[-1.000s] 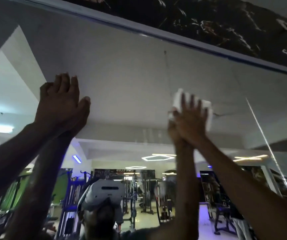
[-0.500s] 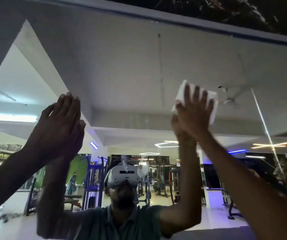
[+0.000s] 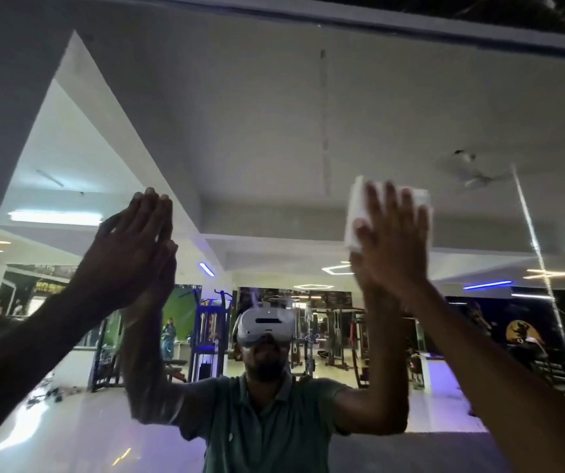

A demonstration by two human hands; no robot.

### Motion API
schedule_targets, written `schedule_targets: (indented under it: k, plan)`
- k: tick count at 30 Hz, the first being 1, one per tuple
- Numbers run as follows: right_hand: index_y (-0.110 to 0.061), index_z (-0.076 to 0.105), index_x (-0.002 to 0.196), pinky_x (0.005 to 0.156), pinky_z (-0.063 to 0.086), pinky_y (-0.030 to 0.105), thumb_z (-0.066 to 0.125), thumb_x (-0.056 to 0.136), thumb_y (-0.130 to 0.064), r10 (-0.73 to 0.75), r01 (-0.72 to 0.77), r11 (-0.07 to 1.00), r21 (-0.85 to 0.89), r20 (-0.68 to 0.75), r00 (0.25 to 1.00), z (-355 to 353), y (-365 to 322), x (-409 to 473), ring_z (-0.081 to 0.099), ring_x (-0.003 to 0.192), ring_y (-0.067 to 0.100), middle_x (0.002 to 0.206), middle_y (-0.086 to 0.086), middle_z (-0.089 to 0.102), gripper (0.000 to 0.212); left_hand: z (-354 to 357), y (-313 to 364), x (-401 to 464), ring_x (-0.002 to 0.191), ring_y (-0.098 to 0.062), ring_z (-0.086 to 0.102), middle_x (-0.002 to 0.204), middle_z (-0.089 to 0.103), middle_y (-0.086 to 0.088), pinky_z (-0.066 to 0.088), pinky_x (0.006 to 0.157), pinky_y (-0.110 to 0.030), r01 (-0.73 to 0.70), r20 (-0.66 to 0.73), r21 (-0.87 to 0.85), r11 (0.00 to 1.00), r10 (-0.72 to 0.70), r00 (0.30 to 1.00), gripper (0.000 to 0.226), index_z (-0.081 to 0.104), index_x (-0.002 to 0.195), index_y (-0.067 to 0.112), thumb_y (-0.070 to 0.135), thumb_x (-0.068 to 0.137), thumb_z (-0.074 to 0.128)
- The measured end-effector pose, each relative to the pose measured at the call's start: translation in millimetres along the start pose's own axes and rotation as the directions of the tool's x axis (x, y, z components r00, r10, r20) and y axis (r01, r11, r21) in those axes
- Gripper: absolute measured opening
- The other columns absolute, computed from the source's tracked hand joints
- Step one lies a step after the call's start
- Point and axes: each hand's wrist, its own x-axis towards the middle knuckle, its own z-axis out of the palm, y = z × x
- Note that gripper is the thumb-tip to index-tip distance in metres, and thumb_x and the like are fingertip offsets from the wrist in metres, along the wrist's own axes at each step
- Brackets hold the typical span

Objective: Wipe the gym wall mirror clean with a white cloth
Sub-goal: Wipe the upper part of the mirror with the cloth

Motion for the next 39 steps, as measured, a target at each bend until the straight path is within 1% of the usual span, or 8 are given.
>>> schedule_targets:
  k: [5,12,15,19,23,27,34,39]
  plan:
    - [-0.025,0.018,0.169,0.127,0.011,0.064,0.017,0.100,-0.053,0.290,-0.276,0.953,0.127,-0.102,0.952,-1,-98,-11,0.015,0.161,0.040,0.176,0.011,0.018,0.075,6,-7,-10,0.159,-0.030,0.024,0.171,0.026,-0.018,0.026,0.118,-0.045,0.005,-0.038,-0.009,1.000,-0.005,0.999,0.069,0.030,0.164,0.005,0.042,0.106,0.028]
    - [-0.028,0.019,0.169,0.130,0.003,0.057,0.030,0.104,-0.051,-0.484,0.482,0.875,0.055,0.031,0.875,3,-159,-43,0.013,0.162,0.036,0.176,0.007,0.017,0.070,0,-19,-19,0.161,-0.025,0.023,0.173,0.024,-0.011,0.025,0.122,-0.052,-0.044,-0.032,-0.003,0.999,0.044,0.999,0.065,0.032,0.164,0.011,0.043,0.108,0.024]
    - [-0.022,0.025,0.168,0.123,0.023,0.064,0.032,0.093,-0.050,-0.218,0.218,0.975,-0.043,0.017,0.976,-1,-85,7,0.028,0.156,0.041,0.171,0.014,0.030,0.079,-2,-34,-24,0.161,-0.023,0.022,0.173,0.023,-0.008,0.021,0.124,-0.052,-0.085,-0.024,0.025,0.996,0.085,0.996,0.064,0.031,0.165,0.015,0.043,0.108,0.022]
    - [-0.024,0.019,0.169,0.127,0.015,0.064,0.014,0.099,-0.058,0.194,-0.190,0.980,0.059,-0.065,0.979,-8,-112,6,0.019,0.160,0.041,0.175,0.012,0.021,0.078,7,-33,-32,0.163,-0.021,0.012,0.175,0.017,-0.006,0.010,0.128,-0.044,-0.052,-0.061,-0.034,0.998,0.050,0.997,0.064,0.025,0.167,0.016,0.043,0.110,0.017]
    - [-0.025,0.002,0.170,0.130,-0.004,0.060,0.019,0.107,-0.058,-0.164,0.163,0.985,0.063,0.010,0.986,4,-234,-70,-0.006,0.163,0.038,0.177,0.010,-0.003,0.073,7,-35,-32,0.163,-0.024,0.014,0.175,0.019,-0.008,0.011,0.128,-0.045,-0.063,-0.068,-0.030,0.998,0.061,0.996,0.065,0.025,0.167,0.015,0.045,0.111,0.012]
    - [-0.030,0.003,0.170,0.131,-0.001,0.056,0.035,0.106,-0.050,-0.429,0.427,0.903,0.049,0.064,0.901,0,-199,-62,-0.001,0.164,0.032,0.178,0.005,0.002,0.074,8,-40,-33,0.162,-0.025,0.019,0.173,0.023,-0.009,0.014,0.126,-0.045,-0.082,-0.072,-0.038,0.996,0.080,0.994,0.062,0.029,0.166,0.014,0.040,0.109,0.023]
    - [-0.014,0.025,0.167,0.117,0.032,0.068,0.022,0.103,-0.048,0.272,-0.276,0.961,-0.032,-0.098,0.957,-6,-111,-26,0.036,0.151,0.047,0.168,0.021,0.033,0.073,14,-36,-33,0.161,-0.027,0.020,0.173,0.023,-0.011,0.020,0.125,-0.051,-0.061,-0.120,-0.019,0.998,0.058,0.991,0.063,0.027,0.166,0.012,0.037,0.108,0.028]
    - [-0.024,0.000,0.170,0.130,-0.003,0.060,0.028,0.105,-0.051,-0.248,0.244,0.968,0.056,0.086,0.965,0,-233,-116,-0.007,0.163,0.036,0.178,0.010,-0.005,0.076,14,-36,-33,0.162,-0.027,0.017,0.174,0.021,-0.011,0.017,0.126,-0.051,-0.072,-0.114,-0.010,0.997,0.071,0.991,0.063,0.023,0.167,0.012,0.038,0.109,0.025]
